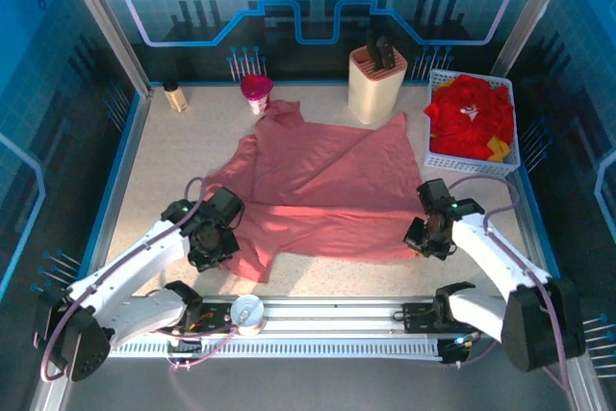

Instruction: Fold and stack the t-shirts

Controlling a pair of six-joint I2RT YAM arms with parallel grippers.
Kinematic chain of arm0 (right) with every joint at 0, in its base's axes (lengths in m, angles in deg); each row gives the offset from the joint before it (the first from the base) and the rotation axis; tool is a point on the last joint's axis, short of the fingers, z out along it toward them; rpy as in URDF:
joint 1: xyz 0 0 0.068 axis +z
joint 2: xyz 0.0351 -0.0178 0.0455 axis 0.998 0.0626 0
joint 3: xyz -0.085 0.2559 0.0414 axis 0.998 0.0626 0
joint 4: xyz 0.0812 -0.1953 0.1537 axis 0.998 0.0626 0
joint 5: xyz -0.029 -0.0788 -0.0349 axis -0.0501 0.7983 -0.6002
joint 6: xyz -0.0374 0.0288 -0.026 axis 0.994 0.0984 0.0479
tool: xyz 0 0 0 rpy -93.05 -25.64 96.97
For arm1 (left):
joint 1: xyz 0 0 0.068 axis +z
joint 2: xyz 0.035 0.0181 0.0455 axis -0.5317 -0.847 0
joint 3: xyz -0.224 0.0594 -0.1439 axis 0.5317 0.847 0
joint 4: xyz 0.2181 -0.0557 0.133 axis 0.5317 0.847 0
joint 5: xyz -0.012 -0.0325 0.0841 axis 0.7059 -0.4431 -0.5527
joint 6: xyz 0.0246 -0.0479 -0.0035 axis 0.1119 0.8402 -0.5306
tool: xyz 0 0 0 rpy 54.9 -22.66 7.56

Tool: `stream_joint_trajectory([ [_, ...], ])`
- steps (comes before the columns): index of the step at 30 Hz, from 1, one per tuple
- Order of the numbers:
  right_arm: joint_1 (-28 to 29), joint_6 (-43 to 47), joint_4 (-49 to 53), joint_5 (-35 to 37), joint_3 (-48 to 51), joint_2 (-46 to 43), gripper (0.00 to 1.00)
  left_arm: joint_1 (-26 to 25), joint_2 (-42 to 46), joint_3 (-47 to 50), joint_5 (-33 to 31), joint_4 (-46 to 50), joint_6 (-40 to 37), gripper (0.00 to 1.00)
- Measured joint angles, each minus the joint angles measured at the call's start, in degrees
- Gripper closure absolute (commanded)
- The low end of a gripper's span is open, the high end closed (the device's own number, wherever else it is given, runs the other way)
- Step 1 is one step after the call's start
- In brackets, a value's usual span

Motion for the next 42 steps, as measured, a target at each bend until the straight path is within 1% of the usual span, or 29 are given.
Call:
stream_joint_trajectory([
  [5, 0.0, 3.7, 4.3, 1.9, -7.8, -8.0, 1.00, 0.1, 0.1, -12.4, -1.5, 6.0, -2.8, 1.00],
  [11, -0.2, 8.1, 8.4, 4.4, -17.5, -11.2, 1.00, 0.9, -1.3, -28.4, -6.1, 12.8, -8.0, 1.00],
  [15, -1.2, 11.5, 9.5, 5.5, -27.6, -9.5, 1.00, 3.6, -6.1, -40.9, -9.1, 14.9, -13.7, 1.00],
  [19, -3.1, 14.4, 8.1, 5.1, -37.8, -6.3, 1.00, 9.2, -12.2, -54.2, -10.1, 15.2, -20.1, 1.00],
  [22, -4.7, 15.5, 7.0, 3.3, -43.6, -3.6, 1.00, 12.0, -17.0, -65.3, -10.5, 15.6, -24.8, 1.00],
  [28, -6.1, 17.4, 5.3, -1.9, -55.6, 2.4, 1.00, 13.0, -24.3, -86.1, -13.2, 16.5, -33.5, 1.00],
  [31, -6.1, 18.8, 4.3, -4.4, -59.8, 3.1, 1.00, 13.3, -25.8, -94.2, -15.1, 16.5, -37.0, 1.00],
  [33, -6.1, 19.8, 3.8, -5.4, -62.2, 2.9, 1.00, 13.3, -25.5, -97.1, -15.8, 16.2, -38.9, 1.00],
  [36, -6.1, 21.3, 2.7, -6.6, -65.0, 2.0, 1.00, 13.3, -22.9, -97.5, -16.3, 14.8, -41.7, 1.00],
  [42, -6.1, 22.6, -0.9, -8.3, -66.1, -3.3, 1.00, 13.3, -12.9, -91.2, -16.0, 6.4, -46.2, 1.00],
])
